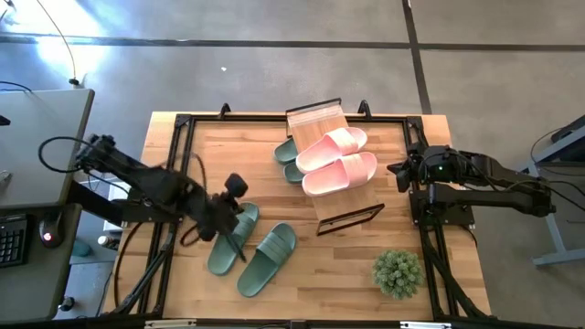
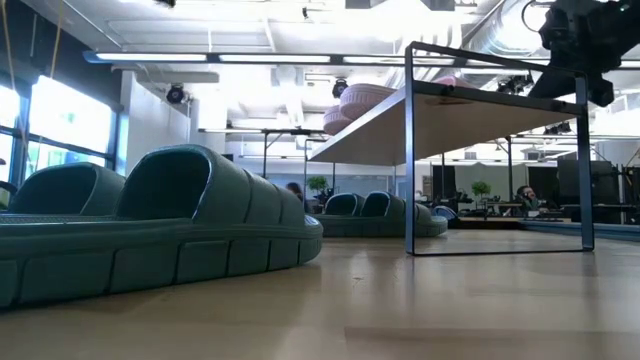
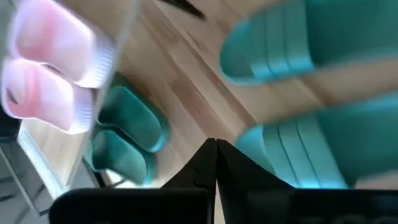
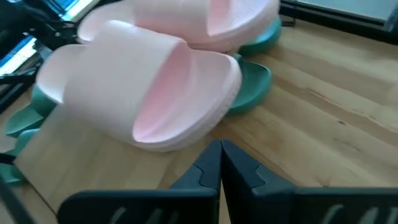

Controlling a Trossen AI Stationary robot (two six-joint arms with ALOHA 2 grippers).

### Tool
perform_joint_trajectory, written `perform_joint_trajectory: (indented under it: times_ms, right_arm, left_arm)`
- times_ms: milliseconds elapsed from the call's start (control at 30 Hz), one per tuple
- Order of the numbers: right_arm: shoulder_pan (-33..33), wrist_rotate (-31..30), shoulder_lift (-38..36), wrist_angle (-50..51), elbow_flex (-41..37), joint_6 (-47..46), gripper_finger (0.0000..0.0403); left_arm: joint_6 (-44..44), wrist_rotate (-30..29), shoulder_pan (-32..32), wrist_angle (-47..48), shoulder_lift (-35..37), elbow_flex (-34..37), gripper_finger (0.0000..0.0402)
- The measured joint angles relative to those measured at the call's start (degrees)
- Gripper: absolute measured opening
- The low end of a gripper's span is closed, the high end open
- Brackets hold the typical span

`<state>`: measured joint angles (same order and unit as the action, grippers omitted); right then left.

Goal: Pick and place slides into the shelf
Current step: Put the green slide under the shelf

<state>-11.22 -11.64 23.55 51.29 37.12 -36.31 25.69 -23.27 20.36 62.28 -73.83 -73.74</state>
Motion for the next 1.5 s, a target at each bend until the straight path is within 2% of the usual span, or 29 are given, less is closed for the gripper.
perform_joint_trajectory:
  times_ms: [133, 300, 433, 567, 833, 933, 1033, 1133, 1200, 1367, 1500]
  right_arm:
    - [0.0, -0.5, 0.0, 1.0, 0.0, -0.9, 0.0000]
    - [0.0, -0.5, 0.0, 1.2, 0.0, -0.8, 0.0000]
    - [0.0, -0.3, 0.0, 1.7, 0.0, 0.8, 0.0000]
    - [0.0, -0.3, 0.0, 1.7, 0.0, 2.2, 0.0000]
    - [0.0, 1.6, 0.0, 1.6, 0.0, 3.8, 0.0000]
    - [0.0, 1.6, 0.0, 1.6, 0.0, 5.0, 0.0000]
    - [0.0, 1.7, 0.0, 1.5, 0.0, 5.7, 0.0000]
    - [0.0, 1.7, 0.0, 1.4, 0.0, 6.7, 0.0000]
    - [0.0, 1.7, 0.0, 1.4, 0.0, 6.8, 0.0000]
    - [0.0, 1.1, 0.0, 1.2, 0.0, 6.8, 0.0000]
    - [0.0, 1.1, 0.0, 1.2, 0.0, 6.8, 0.0000]
  left_arm:
    - [-1.2, -3.0, 4.5, 6.2, -4.4, 0.0, 0.0000]
    - [-11.2, -3.1, 7.7, 11.4, -8.7, 0.0, 0.0000]
    - [-15.9, -2.1, 8.7, 11.2, -11.4, 0.0, 0.0005]
    - [-16.8, 1.8, 8.6, 8.8, -13.2, 0.0, 0.0026]
    - [-17.1, 8.2, 8.5, -2.3, -13.8, 6.1, 0.0101]
    - [-17.1, 9.0, 8.5, -7.1, -14.2, 8.5, 0.0130]
    - [-16.7, 8.9, 8.5, -8.2, -14.4, 10.2, 0.0152]
    - [-17.0, 8.6, 8.5, -9.6, -15.0, 10.8, 0.0164]
    - [-15.7, 8.2, 8.5, -14.0, -15.5, 10.7, 0.0167]
    - [-5.3, 5.9, 8.5, -27.3, -17.5, 10.6, 0.0168]
    - [-2.9, 2.0, 8.5, -30.7, -19.5, 10.7, 0.0168]
